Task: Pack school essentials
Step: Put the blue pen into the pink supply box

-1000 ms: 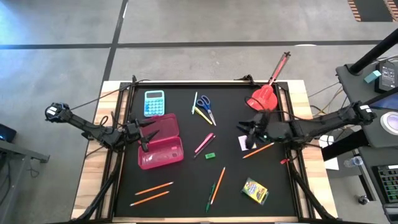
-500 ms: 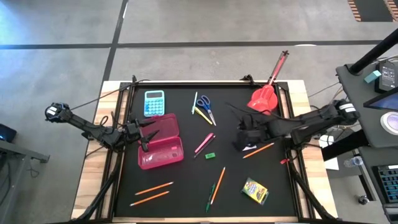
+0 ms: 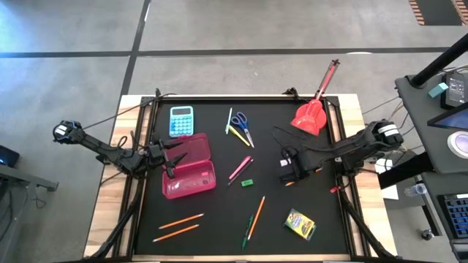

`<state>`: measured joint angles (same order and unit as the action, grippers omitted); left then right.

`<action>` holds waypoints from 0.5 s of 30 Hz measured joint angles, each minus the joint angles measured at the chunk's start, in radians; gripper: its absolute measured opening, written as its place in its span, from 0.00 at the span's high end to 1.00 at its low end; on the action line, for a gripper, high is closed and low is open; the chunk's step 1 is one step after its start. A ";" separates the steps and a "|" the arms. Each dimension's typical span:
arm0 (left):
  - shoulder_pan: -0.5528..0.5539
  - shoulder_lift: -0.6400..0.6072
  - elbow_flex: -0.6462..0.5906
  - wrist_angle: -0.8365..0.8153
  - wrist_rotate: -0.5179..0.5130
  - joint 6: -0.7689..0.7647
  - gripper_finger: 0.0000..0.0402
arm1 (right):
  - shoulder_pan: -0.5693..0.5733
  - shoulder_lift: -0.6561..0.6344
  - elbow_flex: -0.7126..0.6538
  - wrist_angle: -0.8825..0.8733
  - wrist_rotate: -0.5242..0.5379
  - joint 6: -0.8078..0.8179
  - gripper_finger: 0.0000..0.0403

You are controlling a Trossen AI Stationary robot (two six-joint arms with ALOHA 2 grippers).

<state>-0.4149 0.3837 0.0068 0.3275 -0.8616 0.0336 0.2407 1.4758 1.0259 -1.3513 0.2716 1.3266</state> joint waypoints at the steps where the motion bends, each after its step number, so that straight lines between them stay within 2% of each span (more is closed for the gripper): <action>1: 0.000 0.000 0.000 0.000 0.000 0.000 0.49 | 0.002 0.006 -0.017 0.010 -0.009 0.001 0.45; 8: 0.000 0.000 0.000 0.000 0.000 0.000 0.49 | 0.003 0.022 -0.137 0.015 -0.014 0.023 0.45; 15: 0.000 0.000 0.000 0.000 0.000 0.000 0.49 | -0.003 -0.032 -0.250 0.165 -0.013 -0.009 0.45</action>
<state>-0.4149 0.3840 0.0071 0.3279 -0.8618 0.0334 0.2374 1.4434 0.7762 -1.1860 0.2581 1.3173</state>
